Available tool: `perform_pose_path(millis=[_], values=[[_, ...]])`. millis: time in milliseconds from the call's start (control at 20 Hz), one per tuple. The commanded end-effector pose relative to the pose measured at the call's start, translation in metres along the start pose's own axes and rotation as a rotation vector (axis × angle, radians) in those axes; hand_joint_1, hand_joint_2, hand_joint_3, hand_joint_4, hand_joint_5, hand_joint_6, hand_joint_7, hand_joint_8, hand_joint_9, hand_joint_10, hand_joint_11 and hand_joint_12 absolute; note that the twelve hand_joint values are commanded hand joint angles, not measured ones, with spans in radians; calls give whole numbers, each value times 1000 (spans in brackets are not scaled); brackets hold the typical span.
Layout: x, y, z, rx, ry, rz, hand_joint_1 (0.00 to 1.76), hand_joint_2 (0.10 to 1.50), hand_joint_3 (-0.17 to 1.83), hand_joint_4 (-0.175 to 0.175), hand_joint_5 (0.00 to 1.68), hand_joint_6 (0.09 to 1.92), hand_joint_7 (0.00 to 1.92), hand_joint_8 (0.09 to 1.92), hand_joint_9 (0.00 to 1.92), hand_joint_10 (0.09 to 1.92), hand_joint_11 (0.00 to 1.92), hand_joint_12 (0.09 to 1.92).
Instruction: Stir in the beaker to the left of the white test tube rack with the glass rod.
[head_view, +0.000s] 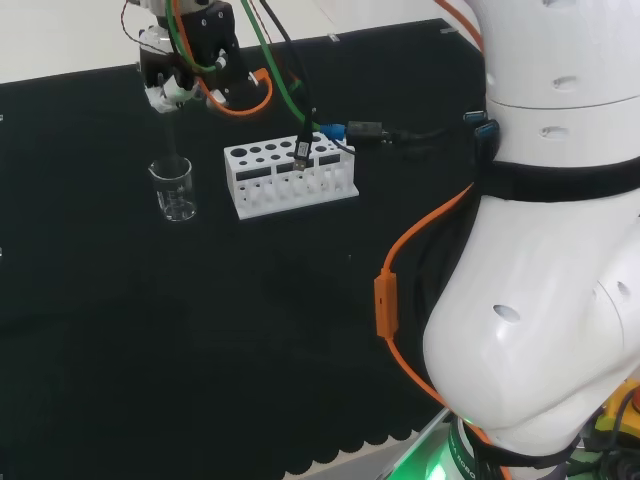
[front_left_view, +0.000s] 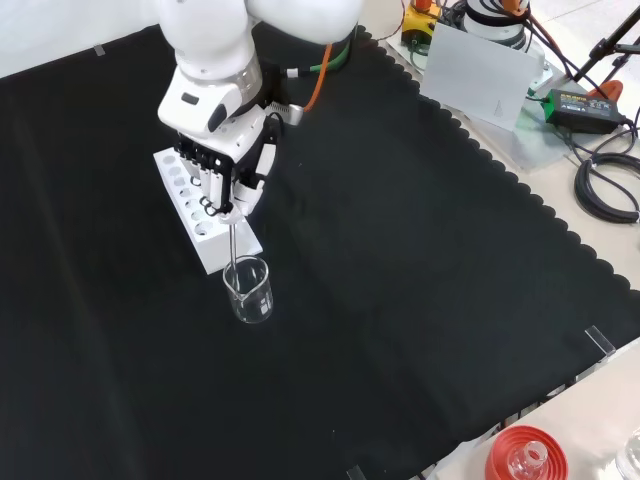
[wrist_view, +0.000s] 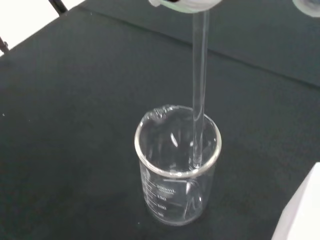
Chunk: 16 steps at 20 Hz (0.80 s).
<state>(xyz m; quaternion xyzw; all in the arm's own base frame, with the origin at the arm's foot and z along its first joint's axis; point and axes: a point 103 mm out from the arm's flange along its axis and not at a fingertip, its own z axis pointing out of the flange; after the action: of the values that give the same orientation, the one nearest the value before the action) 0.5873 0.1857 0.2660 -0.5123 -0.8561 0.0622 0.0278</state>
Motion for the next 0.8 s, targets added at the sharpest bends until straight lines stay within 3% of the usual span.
perform_pose_path(millis=[50, 350, 800], values=[[36, -23, 8, 43, 35, -23, 1312, 1073, -175, -175, 1242, 569, 1292, 580, 1786, 400, 1627, 691], [47, -11, 10, 35, 3, -45, 1312, 1073, -175, -175, 1242, 569, 1292, 580, 1785, 400, 1626, 690], [35, -17, 8, 34, 5, -33, 1312, 1073, -175, -175, 1242, 569, 1292, 580, 1785, 399, 1626, 690]])
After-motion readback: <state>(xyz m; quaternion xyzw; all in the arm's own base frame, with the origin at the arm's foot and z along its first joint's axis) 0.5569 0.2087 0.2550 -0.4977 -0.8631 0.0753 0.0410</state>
